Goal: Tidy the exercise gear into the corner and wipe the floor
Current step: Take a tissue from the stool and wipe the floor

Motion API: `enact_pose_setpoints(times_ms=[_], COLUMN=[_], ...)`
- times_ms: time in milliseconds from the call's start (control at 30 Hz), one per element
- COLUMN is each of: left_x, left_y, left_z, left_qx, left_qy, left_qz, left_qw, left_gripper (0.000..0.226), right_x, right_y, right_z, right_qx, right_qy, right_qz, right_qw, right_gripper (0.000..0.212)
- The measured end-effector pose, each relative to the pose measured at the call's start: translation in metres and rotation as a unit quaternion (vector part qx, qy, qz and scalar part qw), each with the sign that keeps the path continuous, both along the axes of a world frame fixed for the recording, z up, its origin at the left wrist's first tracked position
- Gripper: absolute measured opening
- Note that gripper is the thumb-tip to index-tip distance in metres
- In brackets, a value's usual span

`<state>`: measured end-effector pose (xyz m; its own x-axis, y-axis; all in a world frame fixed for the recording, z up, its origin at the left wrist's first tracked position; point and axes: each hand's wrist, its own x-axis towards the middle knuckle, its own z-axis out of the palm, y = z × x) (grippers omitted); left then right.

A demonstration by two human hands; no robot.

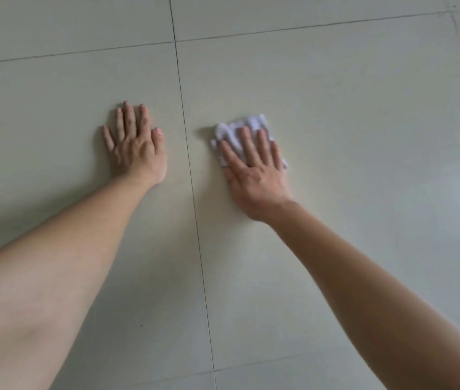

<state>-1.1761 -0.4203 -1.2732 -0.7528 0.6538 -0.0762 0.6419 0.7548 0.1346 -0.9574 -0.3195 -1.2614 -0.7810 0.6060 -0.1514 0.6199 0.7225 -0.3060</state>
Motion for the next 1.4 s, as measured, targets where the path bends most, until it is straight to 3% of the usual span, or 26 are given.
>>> enact_pose_setpoints(times_ms=[167,233,367,467,567,700,800,867,933,1000,1067,1133,1300,1400], left_x=[-0.001,-0.001,-0.002,0.0,-0.002,-0.003,-0.002,-0.001,0.0,0.0,0.002,0.003,0.003,0.004], left_y=[0.001,-0.001,-0.006,-0.005,-0.003,-0.002,-0.002,-0.004,-0.004,-0.004,-0.004,-0.004,-0.002,0.001], left_z=[-0.002,-0.005,-0.006,-0.007,-0.006,-0.006,-0.004,-0.004,-0.005,-0.005,-0.005,-0.004,-0.002,0.0], left_qx=[0.02,0.032,0.045,0.045,0.035,0.03,0.034,0.037,0.045,0.051,0.049,0.045,0.032,0.026], left_qy=[0.021,0.025,0.041,0.047,0.046,0.052,0.05,0.049,0.049,0.048,0.046,0.047,0.034,0.022], left_qz=[-0.013,-0.01,-0.008,-0.013,-0.011,-0.018,-0.018,-0.017,-0.018,-0.015,-0.009,-0.008,-0.005,0.0], left_qw=[0.999,0.999,0.998,0.998,0.998,0.998,0.998,0.998,0.998,0.997,0.998,0.998,0.999,0.999], left_gripper=[0.057,0.061,0.062,0.06,0.06,0.061,0.062,0.064,0.064,0.063,0.063,0.063,0.064,0.066], right_x=[-0.053,-0.051,-0.057,-0.101,-0.158,-0.196,-0.166,-0.124,-0.068,-0.008,0.036,0.055,0.064,0.073], right_y=[0.03,0.079,0.165,0.166,0.141,0.093,0.12,0.168,0.222,0.261,0.268,0.253,0.165,0.126], right_z=[-0.006,-0.009,-0.003,-0.001,0.003,0.014,0.014,0.008,0.004,0.005,0.012,0.01,0.003,0.004], right_qx=[0.04,0.067,0.023,0.005,0.015,-0.005,0.001,0.029,0.063,0.036,-0.018,-0.028,-0.001,-0.021], right_qy=[0.026,-0.002,-0.021,-0.05,-0.04,-0.043,-0.028,-0.044,-0.069,-0.079,-0.07,-0.072,-0.013,-0.027], right_qz=[0.188,0.2,-0.098,-0.177,-0.101,0.095,0.153,0.11,0.011,-0.117,-0.242,-0.292,-0.151,-0.062], right_qw=[0.981,0.978,0.995,0.983,0.994,0.995,0.988,0.993,0.996,0.989,0.968,0.953,0.988,0.998], right_gripper=[0.056,0.056,0.053,0.054,0.055,0.054,0.051,0.053,0.054,0.054,0.055,0.056,0.055,0.053])
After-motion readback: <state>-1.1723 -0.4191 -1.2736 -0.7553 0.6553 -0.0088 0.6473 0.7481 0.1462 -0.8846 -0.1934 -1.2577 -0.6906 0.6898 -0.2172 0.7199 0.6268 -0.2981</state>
